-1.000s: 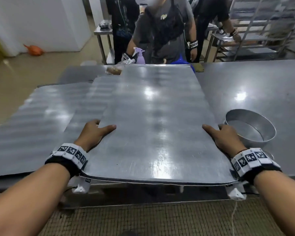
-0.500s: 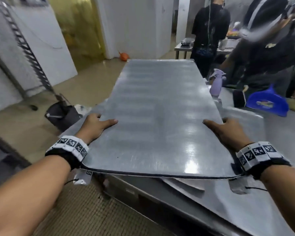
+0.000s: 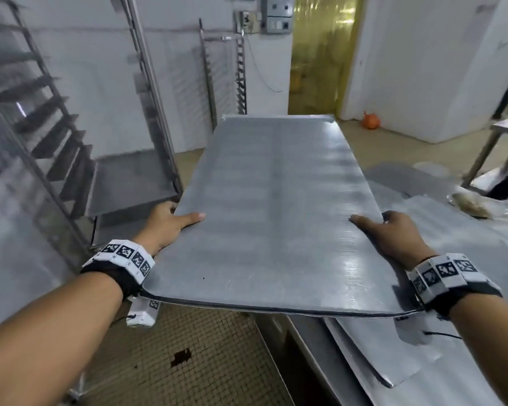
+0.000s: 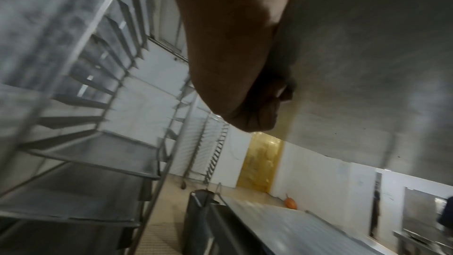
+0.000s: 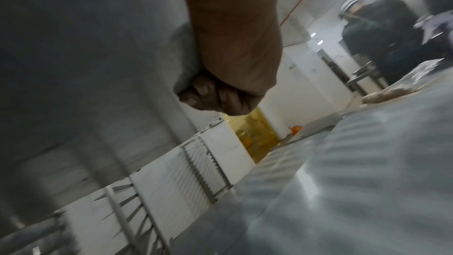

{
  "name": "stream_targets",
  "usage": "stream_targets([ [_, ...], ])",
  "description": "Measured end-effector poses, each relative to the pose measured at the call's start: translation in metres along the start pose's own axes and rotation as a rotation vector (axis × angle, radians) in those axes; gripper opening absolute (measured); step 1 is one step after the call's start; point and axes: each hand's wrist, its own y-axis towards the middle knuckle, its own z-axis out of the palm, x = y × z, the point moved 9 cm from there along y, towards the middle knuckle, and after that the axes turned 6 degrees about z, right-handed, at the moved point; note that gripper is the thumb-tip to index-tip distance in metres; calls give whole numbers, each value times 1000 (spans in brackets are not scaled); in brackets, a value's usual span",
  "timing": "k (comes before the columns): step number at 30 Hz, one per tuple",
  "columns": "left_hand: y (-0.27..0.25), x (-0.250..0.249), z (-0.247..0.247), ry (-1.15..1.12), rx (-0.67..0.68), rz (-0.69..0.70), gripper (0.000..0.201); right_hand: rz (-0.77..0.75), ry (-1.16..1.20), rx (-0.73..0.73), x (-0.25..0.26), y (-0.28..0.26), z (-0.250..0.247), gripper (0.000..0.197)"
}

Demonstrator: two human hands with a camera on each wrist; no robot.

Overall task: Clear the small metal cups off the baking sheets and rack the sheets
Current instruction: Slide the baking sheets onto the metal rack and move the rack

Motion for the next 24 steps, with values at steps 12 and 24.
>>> stream_targets([
  [12,-140,28,-181,180,-397,-72,25,-279,-55,320,119,-29,147,62],
  [24,-173,58,-312,274,-558,-132,29,-421,-69,455,230,-60,277,61],
])
